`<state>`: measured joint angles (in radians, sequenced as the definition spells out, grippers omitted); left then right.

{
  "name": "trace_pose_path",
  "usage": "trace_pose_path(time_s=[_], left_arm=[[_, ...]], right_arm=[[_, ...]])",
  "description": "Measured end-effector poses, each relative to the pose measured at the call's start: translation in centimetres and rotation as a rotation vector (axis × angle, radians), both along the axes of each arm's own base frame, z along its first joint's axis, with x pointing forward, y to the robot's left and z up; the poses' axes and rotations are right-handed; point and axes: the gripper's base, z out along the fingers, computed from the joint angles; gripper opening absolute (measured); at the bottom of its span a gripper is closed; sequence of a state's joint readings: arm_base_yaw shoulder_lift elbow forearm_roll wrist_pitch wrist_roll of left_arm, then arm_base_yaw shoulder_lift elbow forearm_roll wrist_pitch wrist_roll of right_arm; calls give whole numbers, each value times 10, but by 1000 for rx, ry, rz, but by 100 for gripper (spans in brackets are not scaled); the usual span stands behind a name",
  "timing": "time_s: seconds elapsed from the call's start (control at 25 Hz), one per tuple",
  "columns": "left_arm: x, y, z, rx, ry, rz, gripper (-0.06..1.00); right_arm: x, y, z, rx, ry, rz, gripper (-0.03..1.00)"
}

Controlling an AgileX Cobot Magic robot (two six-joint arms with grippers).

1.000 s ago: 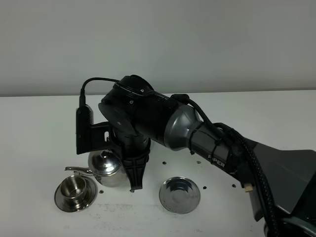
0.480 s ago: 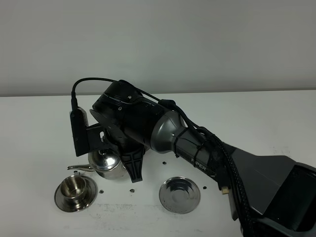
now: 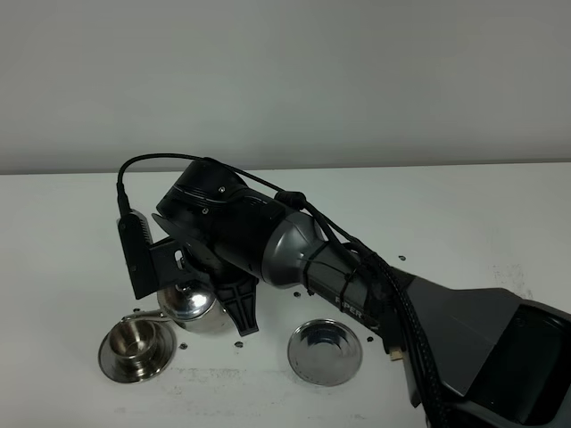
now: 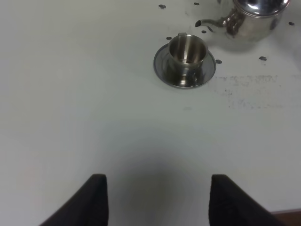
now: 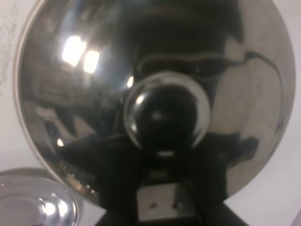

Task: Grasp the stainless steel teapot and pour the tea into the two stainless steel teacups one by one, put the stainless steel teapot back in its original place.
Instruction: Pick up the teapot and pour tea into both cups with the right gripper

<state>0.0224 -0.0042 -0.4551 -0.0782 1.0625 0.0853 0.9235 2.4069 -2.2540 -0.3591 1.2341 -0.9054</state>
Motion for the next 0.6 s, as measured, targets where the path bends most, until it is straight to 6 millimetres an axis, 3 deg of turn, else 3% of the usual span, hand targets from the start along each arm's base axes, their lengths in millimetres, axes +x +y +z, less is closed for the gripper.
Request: trace_pose_path(time_s=[0.44,0.6], left_arm=[[0,0,0,0,0,0,50],[0,0,0,0,0,0,50]], right_arm=[[-1,1,-3,-3,11,12,18],[-6,-11,1,-28,30,15,18]])
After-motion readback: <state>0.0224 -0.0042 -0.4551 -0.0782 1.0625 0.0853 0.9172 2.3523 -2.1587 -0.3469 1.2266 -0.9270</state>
